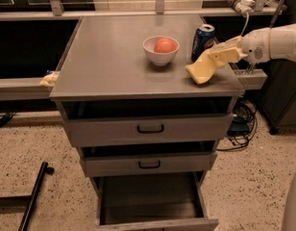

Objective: Pick sponge from bottom drawer and place on counter

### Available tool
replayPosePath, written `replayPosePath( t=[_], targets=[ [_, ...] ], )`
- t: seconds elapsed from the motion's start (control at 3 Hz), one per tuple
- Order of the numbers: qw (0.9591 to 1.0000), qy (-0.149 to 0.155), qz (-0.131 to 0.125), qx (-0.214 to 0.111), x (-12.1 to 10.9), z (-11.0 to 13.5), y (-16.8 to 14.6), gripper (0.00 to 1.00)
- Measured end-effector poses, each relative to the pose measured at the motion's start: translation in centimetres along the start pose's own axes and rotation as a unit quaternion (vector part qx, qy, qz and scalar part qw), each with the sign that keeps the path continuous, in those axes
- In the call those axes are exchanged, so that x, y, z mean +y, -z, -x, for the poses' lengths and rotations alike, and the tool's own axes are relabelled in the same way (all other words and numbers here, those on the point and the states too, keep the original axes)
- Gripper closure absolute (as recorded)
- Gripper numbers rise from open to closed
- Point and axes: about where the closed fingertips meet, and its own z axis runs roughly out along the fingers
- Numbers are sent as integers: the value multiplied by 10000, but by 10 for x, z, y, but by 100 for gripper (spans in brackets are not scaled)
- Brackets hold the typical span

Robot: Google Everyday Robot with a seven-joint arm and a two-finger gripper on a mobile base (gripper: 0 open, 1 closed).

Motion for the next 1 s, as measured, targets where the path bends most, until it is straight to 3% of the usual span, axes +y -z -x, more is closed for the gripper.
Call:
replayPosePath(
  t=[0.33, 0.67, 1.0],
  targets=[
    [10000, 0, 0, 0, 0, 0, 0, 11],
    [10000, 0, 0, 0, 0, 0, 0, 0],
    [10000, 0, 0, 0, 0, 0, 0, 0]
  ],
)
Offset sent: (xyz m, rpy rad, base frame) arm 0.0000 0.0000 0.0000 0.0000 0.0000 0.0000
